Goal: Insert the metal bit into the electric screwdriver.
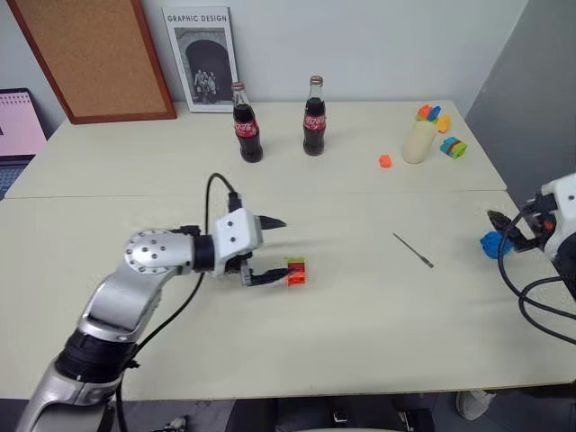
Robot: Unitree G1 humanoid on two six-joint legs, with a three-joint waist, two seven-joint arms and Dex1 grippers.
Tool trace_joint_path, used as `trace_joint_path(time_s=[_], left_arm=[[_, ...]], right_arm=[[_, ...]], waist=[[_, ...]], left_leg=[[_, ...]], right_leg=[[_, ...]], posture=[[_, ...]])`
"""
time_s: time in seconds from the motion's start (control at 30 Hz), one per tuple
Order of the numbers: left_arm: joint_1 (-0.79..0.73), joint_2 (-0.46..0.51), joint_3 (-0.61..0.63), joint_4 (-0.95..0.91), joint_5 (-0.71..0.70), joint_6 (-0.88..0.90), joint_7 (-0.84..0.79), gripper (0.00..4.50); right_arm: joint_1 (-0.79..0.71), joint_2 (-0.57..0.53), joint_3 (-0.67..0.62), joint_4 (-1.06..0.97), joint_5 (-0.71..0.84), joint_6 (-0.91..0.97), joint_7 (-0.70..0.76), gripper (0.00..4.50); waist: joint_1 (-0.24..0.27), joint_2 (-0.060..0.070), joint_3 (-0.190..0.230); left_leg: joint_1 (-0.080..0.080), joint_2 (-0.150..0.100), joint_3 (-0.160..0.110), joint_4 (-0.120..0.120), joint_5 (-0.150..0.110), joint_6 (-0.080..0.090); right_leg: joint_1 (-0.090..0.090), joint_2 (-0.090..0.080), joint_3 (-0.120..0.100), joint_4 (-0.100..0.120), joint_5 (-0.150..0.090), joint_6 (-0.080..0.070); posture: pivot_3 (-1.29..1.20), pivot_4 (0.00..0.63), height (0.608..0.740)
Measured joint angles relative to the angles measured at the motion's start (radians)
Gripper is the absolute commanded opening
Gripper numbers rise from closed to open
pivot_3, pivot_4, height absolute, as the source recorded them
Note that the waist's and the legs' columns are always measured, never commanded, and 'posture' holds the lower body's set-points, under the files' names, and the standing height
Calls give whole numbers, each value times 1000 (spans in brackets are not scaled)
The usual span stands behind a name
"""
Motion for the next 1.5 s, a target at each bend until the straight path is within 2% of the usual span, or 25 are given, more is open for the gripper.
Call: trace_joint_path(time_s=[0.1, 0.2, 0.23, 0.3, 0.43, 0.53, 0.63, 0.8, 0.93, 1.17, 1.27, 1.3, 1.5], left_arm=[[25, 37, 30, 0, -2, 0, -16, 4500], [66, 93, 78, 3, -5, 0, -37, 4500], [106, 137, 110, 0, -11, -2, -57, 4500], [129, 162, 126, -1, -12, -3, -71, 4500], [215, 218, 158, -23, -15, -7, -112, 4500], [264, 225, 164, -68, -14, -13, -124, 4500], [274, 224, 164, -97, -11, -19, -119, 4500], [269, 206, 135, -127, -9, -14, -100, 4500], [265, 201, 128, -122, -5, -15, -98, 4500], [246, 174, 101, -116, 4, -21, -90, 4500], [232, 167, 90, -112, 5, -21, -86, 4500], [226, 160, 87, -111, 5, -20, -84, 4500], [165, 106, 63, -107, -13, 6, -78, 4500]], right_arm=[[-12, -2, 80, -61, 66, -11, 98, 4468], [-43, -10, 208, -136, 124, -5, 195, 4468], [-92, 3, 296, -148, 134, 0, 225, 4468], [-119, 24, 357, -159, 140, 1, 240, 4468], [-222, 120, 550, -143, 127, 3, 269, 4468], [-276, 203, 715, -96, 77, -12, 292, 4468], [-312, 267, 816, -28, 26, -37, 296, 4468], [-394, 372, 881, 151, -64, -115, 286, 4468], [-407, 416, 892, 230, -102, -157, 284, 4468], [-424, 442, 892, 273, -145, -192, 292, 3046], [-423, 445, 892, 279, -158, -196, 294, 2190], [-422, 445, 890, 278, -160, -198, 294, 2056], [-359, 423, 810, 208, -162, -182, 234, 2057]], waist=[[1, 0, 0], [2, 0, 0], [-2, -1, 1], [-1, -1, 1], [3, -1, 2], [8, -2, 2], [9, -2, 2], [6, -2, 2], [6, -2, 2], [6, -2, 2], [6, -2, 2], [6, -2, 2], [10, -2, 2]], left_leg=[[0, 1, -1, 0, 0, 0], [-1, 1, -2, 0, 0, 0], [-1, 2, -3, -1, 0, 0], [-1, 2, -3, 0, 0, 0], [-1, 1, -4, 0, 0, 0], [-3, 1, -4, 0, 0, 0], [-5, 1, -4, 0, 0, 0], [-4, 1, -4, 0, 0, 0], [-6, 2, -5, 0, 0, 0], [-6, 2, -5, 0, 0, 0], [-6, 2, -5, 0, 0, 0], [-6, 2, -5, 0, 0, 0], [-9, 1, -5, 2, 0, 0]], right_leg=[[0, 1, -1, 0, 0, 0], [-1, 0, -1, 0, 0, 0], [-1, 0, 0, -1, 0, 0], [-1, -1, 0, -1, 0, 0], [-2, -1, 0, -1, 0, 0], [-3, -2, -1, -2, 0, -1], [-4, -2, -1, -1, 0, -1], [-5, -1, -1, 0, 0, -1], [-6, -1, -2, 0, 0, -1], [-6, -1, -1, 0, 0, -1], [-6, -1, -2, 0, 0, -1], [-6, -1, -2, 0, 0, -1], [-7, -2, -2, 0, 0, -1]], posture=[[0, 150, 740], [0, 150, 740], [0, 150, 740], [0, 150, 740], [0, 150, 740], [0, 150, 740], [0, 150, 740], [0, 150, 740], [0, 150, 740], [0, 150, 740], [0, 150, 740], [0, 150, 740], [0, 150, 740]])
